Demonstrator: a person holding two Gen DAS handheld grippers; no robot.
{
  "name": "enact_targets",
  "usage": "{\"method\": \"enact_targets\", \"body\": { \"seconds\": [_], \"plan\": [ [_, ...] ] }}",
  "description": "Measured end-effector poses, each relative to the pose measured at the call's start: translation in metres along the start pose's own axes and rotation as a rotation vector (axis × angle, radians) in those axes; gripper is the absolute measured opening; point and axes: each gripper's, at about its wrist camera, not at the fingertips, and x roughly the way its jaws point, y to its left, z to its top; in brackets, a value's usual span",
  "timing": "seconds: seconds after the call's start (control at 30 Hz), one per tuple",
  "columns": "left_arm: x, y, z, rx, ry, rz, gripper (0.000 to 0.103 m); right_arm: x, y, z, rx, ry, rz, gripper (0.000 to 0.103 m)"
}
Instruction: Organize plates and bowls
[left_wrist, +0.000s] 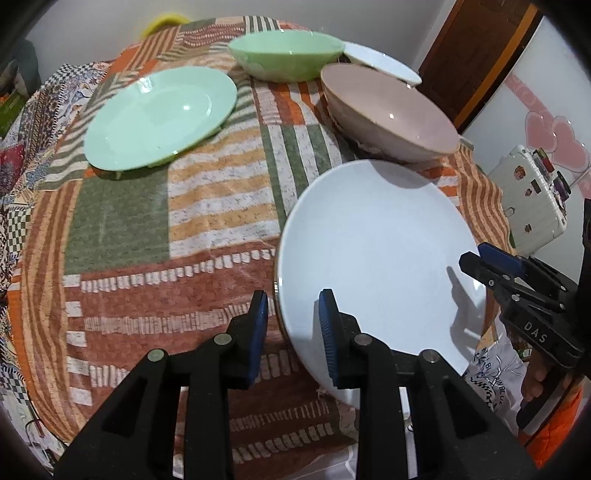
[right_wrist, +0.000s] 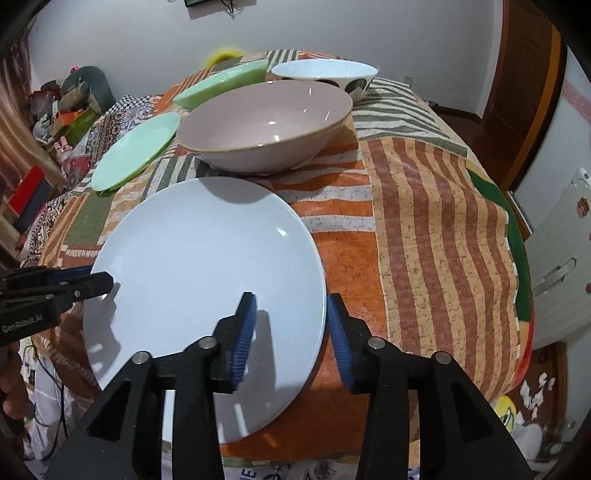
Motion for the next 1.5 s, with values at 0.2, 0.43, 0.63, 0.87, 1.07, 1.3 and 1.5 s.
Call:
{"method": "enact_targets", "body": {
  "seconds": [0.2,0.43,0.63,0.87,1.07,1.3,1.5],
  "plan": [
    [-0.034,0.016,0.004,-0.018,-0.078,0.011,0.03,-0.023,0.011,0.012,-0.028,-0.072,0.008,0.046],
    [-0.082,0.049,0.016,-0.054,-0.21,0.054,0.055,-0.04,0.044,0.04,-0.088,-0.164,0.049,0.052],
    [-0.101,0.098,0.037,-0.138,-0.274,0.108,0.066,-0.038,0.077,0.067,-0.121,-0.21,0.111,0.054],
    [-0.09,0.148,0.057,-0.2,-0.269,0.15,0.066,-0.001,0.111,0.101,-0.123,-0.191,0.156,0.054],
    [-0.059,0.18,0.073,-0.212,-0.232,0.159,0.066,0.031,0.135,0.125,-0.134,-0.151,0.164,0.054],
    [-0.025,0.205,0.093,-0.22,-0.209,0.161,0.064,0.065,0.144,0.153,-0.125,-0.101,0.153,0.054],
    [0.004,0.218,0.106,-0.203,-0.169,0.156,0.04,0.095,0.152,0.162,-0.146,-0.054,0.105,0.054]
  ]
}}
